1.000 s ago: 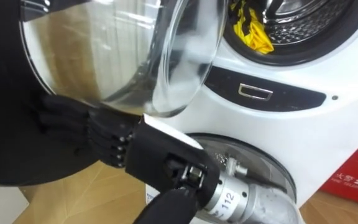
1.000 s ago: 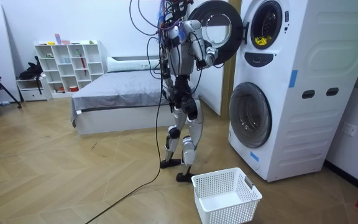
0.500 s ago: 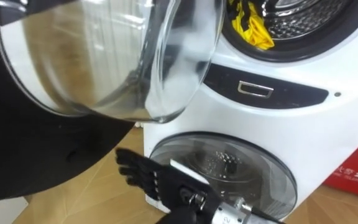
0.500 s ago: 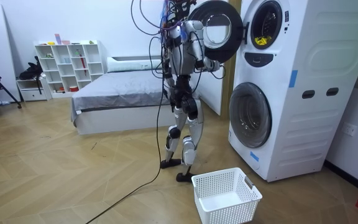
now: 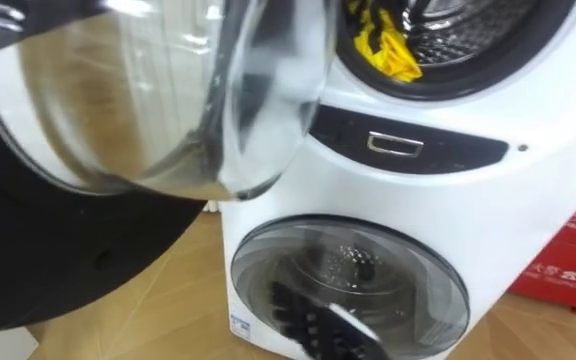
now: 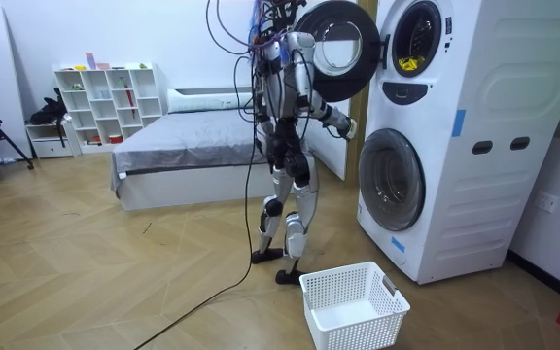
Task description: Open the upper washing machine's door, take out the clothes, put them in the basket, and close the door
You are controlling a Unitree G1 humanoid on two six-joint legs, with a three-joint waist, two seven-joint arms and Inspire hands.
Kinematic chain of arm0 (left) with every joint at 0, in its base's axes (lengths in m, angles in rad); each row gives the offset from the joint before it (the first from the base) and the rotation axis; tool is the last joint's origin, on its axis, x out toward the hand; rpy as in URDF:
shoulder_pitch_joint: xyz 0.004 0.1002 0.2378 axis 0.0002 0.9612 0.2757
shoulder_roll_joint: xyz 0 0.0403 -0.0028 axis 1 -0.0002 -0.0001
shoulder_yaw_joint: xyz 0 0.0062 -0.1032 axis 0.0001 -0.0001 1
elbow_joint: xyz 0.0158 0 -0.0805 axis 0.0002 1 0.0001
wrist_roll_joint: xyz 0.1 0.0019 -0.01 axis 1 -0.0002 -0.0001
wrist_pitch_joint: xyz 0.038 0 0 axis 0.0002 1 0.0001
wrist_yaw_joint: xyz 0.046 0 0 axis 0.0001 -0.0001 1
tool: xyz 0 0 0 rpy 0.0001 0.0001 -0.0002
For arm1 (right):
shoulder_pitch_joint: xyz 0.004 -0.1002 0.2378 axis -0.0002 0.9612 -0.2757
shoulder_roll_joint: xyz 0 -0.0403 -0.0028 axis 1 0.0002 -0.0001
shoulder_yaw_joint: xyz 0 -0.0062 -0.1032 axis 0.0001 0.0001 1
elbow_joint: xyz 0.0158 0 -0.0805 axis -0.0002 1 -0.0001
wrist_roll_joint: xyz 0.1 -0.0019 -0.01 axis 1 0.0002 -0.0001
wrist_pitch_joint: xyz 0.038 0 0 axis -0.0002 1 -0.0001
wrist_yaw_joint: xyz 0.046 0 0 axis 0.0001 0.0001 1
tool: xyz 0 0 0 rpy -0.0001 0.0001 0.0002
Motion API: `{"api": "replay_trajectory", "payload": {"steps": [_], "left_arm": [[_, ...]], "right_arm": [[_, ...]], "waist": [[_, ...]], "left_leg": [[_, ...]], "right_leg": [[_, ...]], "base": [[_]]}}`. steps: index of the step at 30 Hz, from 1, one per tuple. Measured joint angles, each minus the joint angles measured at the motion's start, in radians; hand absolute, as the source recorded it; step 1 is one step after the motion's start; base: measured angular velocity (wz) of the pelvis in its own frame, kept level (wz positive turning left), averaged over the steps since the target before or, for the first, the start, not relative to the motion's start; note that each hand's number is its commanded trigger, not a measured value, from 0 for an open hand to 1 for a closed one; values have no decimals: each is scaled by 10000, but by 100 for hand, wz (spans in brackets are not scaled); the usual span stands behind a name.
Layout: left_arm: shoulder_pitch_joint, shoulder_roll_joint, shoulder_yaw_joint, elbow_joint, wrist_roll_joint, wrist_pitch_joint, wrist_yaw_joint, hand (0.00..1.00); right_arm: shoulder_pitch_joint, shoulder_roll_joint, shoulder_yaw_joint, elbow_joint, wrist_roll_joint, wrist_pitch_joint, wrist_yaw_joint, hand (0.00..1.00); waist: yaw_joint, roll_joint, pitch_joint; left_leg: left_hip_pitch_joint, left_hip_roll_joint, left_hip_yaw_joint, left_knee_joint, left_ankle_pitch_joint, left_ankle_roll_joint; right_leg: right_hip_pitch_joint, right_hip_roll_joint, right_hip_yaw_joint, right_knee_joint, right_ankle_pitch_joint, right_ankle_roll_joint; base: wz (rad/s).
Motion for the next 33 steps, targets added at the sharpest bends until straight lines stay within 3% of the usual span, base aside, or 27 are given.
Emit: {"api": "replay_trajectory", "payload": {"steps": [4,8,10,14,20,24,27,33], "left_arm": [[21,-20,77,0,16,-136,-73,0],[155,-200,490,113,11,-203,-80,0],[199,-218,560,194,3,-217,-51,0],[327,-296,748,276,0,-289,23,0],[495,-144,787,253,41,-290,13,0],[506,-88,761,265,41,-290,29,0],[587,-62,770,272,43,-293,73,0],[713,-55,757,440,105,-284,81,0]], "right_arm": [[206,-8,-910,-150,51,-4,-707,0],[349,47,-1559,-1738,42,-122,-1067,0],[349,51,-1658,-2073,45,-332,-1121,0],[348,51,-1870,-2769,59,-339,-1199,0],[313,39,-2230,-3997,145,-342,-1130,0],[200,7,-2232,-4105,273,-349,-1124,0],[198,3,-2240,-4193,522,-347,-1117,0],[-27,5,-2281,-4877,465,-348,-1086,0]], "waist": [[-279,38,-71],[-543,186,-142],[-561,185,-139],[-548,167,-135],[-565,20,-167],[-608,-40,-127],[-588,-101,-43],[-540,-125,-31]], "left_leg": [[-3,11,63,-8,0,0],[40,15,130,-27,3,-2],[194,33,240,-53,3,-2],[364,10,504,-60,3,-2],[374,-4,603,-61,2,-1],[399,0,603,-55,2,-1],[434,-1,605,-57,1,-1],[436,11,647,-31,-1,-2]], "right_leg": [[-28,13,28,2,1,0],[-17,17,82,1,0,1],[99,35,133,-3,-1,3],[188,32,340,-2,-30,46],[136,43,475,30,-37,59],[153,43,475,37,-36,58],[195,40,470,31,-41,63],[194,63,492,36,-46,65]], "base": [[-3],[-5],[-9],[-14],[-6],[0],[0],[0]]}}
